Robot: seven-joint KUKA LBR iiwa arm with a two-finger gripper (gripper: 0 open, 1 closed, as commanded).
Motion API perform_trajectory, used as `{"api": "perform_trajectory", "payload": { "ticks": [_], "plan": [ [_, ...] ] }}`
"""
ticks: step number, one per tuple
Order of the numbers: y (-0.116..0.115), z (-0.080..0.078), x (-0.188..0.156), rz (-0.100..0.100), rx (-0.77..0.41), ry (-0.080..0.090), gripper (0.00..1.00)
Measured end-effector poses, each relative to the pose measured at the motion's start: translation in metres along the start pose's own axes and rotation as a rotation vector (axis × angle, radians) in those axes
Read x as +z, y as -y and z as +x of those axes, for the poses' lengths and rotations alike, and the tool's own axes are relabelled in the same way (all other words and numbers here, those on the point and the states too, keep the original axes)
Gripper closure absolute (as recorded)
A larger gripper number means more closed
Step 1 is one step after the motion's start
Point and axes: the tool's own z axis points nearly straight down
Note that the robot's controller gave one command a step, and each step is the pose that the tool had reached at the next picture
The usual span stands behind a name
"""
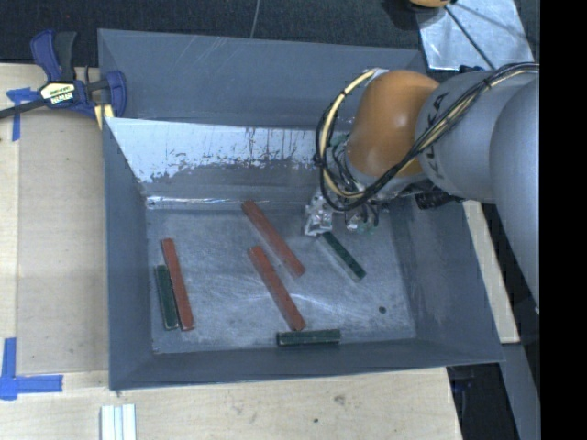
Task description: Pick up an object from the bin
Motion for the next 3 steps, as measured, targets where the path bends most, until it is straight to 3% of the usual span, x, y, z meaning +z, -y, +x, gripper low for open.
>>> {"api": "perform_trajectory", "payload": {
  "ticks": [1, 2, 3],
  "plan": [
    [-0.002, 0.002, -0.022, 0.002, 0.002, -0.023, 1.00],
    [-0.003, 0.002, -0.044, 0.002, -0.011, -0.018, 1.00],
    [-0.006, 0.006, 0.002, 0.002, -0.045, -0.029, 0.00]
  ]
}}
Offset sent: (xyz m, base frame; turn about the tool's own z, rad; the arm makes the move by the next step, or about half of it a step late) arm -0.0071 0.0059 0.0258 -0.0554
